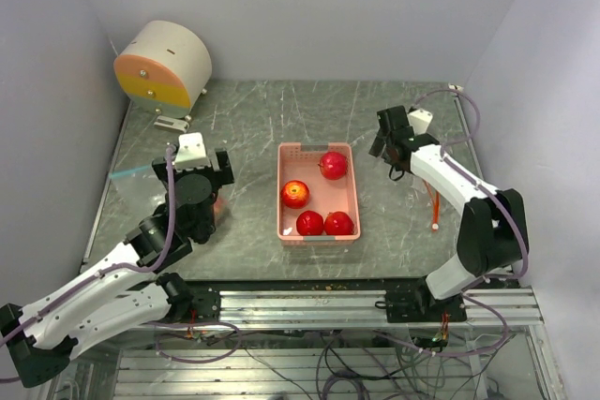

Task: Place the food in the zip-top bag and seal the zipper
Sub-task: Place the zipper food storage bag at the center of the board, then pick up the zipper food storage bag at the center of the board.

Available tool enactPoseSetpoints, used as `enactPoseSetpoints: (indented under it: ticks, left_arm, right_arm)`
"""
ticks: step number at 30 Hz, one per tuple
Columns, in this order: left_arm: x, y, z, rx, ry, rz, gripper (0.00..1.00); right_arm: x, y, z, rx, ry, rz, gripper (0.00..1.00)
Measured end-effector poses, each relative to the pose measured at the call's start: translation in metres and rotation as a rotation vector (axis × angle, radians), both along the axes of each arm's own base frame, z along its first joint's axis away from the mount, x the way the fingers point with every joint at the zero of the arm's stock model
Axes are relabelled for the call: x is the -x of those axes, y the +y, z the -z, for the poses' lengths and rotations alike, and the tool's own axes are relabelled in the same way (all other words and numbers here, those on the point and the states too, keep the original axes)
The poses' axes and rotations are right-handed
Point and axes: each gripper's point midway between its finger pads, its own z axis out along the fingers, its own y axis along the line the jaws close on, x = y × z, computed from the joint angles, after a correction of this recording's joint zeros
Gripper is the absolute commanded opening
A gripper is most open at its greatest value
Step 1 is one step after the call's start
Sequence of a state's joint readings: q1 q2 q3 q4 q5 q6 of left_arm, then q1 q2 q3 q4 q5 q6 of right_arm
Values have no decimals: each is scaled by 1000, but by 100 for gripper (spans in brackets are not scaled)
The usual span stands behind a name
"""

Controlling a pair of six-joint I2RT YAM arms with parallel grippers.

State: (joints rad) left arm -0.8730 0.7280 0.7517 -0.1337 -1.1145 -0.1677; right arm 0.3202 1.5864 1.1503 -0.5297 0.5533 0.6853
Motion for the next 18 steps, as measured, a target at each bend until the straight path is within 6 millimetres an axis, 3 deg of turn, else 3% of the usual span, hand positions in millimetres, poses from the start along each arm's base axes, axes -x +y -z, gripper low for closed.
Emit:
enactPoseSetpoints:
  ticks: [3,7,11,14,18]
  left_arm:
    - [-1,-12,4,2,16,73,100]
    - [-2,-32,8,11,34,189,98]
    - [1,-46,11,38,32,285,97]
    - [3,-51,19,38,48,318,96]
    - [2,-58,27,41,66,344,93]
  right_arm:
    - [7,-18,-1,4,-11,57,100]
    - [15,-58,-3,6,-31,161,99]
    - [12,-89,9,-25,-28,223,93]
    - [5,-97,21,-58,-26,208,91]
    - [-4,-87,36,-90,-22,140,86]
